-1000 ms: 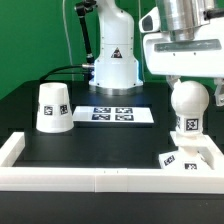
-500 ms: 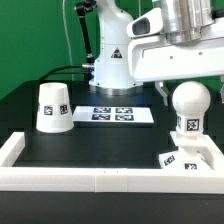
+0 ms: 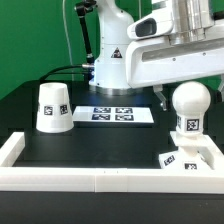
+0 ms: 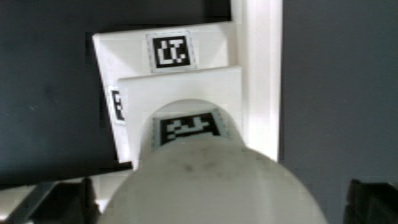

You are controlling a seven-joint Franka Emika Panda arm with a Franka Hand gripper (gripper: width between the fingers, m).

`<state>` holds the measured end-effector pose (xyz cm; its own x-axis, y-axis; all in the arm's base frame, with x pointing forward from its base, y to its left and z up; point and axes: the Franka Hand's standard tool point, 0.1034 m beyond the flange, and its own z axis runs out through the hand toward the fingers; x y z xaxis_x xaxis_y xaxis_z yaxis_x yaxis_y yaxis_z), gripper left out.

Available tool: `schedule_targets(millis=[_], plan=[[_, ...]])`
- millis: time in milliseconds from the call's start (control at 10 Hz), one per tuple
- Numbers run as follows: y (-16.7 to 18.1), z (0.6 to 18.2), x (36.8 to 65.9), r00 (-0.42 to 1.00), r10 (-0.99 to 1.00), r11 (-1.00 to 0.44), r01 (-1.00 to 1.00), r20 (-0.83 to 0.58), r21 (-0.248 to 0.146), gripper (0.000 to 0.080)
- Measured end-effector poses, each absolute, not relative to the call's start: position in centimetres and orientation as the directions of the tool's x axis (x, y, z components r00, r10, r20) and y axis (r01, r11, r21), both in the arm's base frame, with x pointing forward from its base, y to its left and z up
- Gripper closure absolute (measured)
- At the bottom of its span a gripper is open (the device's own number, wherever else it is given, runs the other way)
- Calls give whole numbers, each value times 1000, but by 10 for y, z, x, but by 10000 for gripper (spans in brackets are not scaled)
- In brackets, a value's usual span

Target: Assemble lamp

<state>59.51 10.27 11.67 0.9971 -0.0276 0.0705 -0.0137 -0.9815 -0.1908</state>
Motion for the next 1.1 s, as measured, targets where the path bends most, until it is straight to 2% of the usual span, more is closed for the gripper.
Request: schedule_targets(millis=[200,300,700,1100], plan=[[102,116,595,989,109,-977,124,96,-175,100],[101,117,599,947,292,-945,307,135,-114,100],[100,120,603,747,647,-755,656,154,-10,100],[105,117,601,514,849,-521,852,122,40,100]])
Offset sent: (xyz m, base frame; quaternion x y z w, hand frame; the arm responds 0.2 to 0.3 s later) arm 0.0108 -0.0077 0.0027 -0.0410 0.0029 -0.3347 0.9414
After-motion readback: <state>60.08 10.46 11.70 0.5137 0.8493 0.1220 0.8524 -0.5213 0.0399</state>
